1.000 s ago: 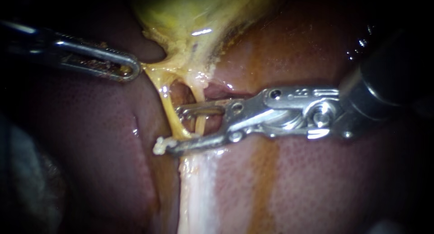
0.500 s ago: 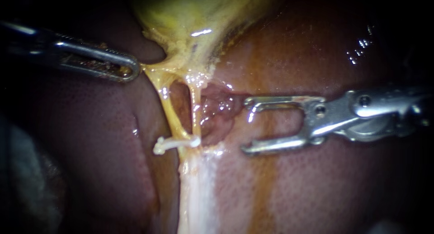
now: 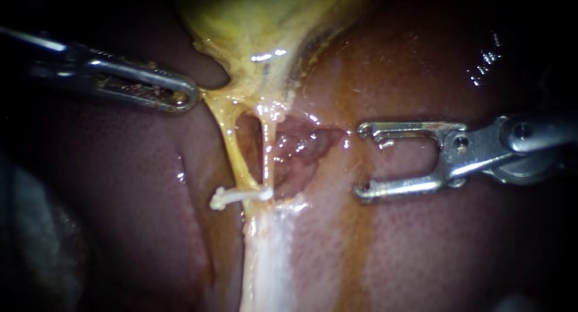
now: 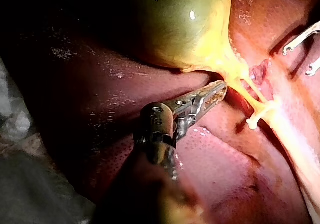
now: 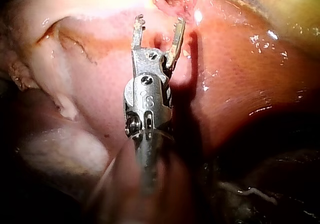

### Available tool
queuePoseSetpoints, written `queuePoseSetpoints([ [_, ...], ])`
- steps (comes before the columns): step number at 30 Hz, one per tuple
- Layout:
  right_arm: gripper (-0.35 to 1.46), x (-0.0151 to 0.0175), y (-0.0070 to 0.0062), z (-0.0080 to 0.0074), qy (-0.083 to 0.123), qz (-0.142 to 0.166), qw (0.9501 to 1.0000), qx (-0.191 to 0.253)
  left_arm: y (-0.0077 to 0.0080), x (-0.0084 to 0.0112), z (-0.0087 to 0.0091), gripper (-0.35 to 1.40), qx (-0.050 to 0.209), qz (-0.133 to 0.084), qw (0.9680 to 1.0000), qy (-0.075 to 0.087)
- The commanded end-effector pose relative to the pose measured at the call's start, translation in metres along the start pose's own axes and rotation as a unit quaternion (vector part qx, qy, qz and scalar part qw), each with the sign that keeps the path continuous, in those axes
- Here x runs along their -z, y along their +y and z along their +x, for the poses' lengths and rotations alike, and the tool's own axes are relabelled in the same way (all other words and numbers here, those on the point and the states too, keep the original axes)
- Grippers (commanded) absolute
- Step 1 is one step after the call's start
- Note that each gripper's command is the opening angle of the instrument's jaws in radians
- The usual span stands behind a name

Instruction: Going back first clip left tube

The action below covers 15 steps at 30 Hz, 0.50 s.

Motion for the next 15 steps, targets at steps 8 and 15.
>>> queuePoseSetpoints([
  [8, 0.50, 0.0000, 0.0000, 0.0000, 0.000, 0.001, 1.0000, 0.000, 0.0000, -0.0031, -0.0007, -0.35, -0.003, -0.006, 1.0000, -0.005],
  [15, 0.50, 0.0000, -0.0001, 0.0000, 0.000, 0.001, 1.0000, 0.000, -0.0001, -0.0041, -0.0007, -0.35, -0.003, -0.007, 1.0000, -0.005],
])
